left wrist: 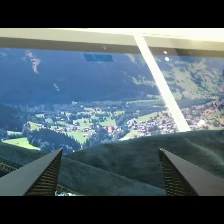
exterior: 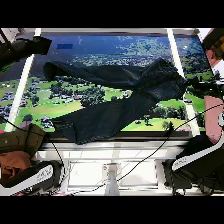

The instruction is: Fold the clothes and pants, and hang the long-sleeved shirts on hangers.

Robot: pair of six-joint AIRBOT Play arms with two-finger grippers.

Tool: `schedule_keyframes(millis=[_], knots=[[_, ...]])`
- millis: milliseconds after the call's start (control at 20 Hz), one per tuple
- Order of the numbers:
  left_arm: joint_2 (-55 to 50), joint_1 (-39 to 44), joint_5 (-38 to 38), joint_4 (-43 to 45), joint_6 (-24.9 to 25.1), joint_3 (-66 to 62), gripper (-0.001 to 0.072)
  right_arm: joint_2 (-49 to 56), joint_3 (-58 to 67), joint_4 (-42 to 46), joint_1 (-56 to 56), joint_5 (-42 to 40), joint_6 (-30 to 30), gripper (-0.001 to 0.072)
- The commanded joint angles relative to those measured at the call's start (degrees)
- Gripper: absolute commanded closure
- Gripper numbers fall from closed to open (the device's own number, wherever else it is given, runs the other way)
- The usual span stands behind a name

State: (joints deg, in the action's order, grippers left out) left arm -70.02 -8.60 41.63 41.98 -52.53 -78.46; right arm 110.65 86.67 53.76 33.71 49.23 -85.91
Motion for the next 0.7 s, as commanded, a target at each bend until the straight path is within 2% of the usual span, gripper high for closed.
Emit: schedule_keyframes(millis=[0,100,250,350,400,500,650], knots=[[-0.02,-0.07,0.57,0.0,-0.02,0.02,0.0014,2.25,0.59,-2.38,-0.61,0.57,0.2,0.0238],[-0.07,-0.07,3.78,0.04,0.0,0.02,0.0014,2.32,0.59,-2.73,-1.57,-0.9,3.21,0.0281],[-0.68,-0.09,14.51,1.81,0.02,0.02,0.0014,2.32,0.59,-2.73,-3.06,-2.82,4.22,0.0487],[-1.27,-0.07,25.81,6.19,0.02,0.02,0.0014,2.32,0.59,-2.73,-3.82,-3.85,4.24,0.0531],[-1.6,-0.07,31.87,8.37,0.02,0.02,0.0014,2.32,0.59,-2.64,-4.17,-4.07,4.24,0.0592],[-1.79,0.17,41.86,14.53,0.0,0.04,0.0014,2.32,0.59,-2.64,-4.48,-4.31,4.24,0.0656],[-2.05,1.66,48.15,22.58,0.07,0.17,0.0014,2.32,0.59,-2.64,-4.48,-4.61,4.24,0.0656]])
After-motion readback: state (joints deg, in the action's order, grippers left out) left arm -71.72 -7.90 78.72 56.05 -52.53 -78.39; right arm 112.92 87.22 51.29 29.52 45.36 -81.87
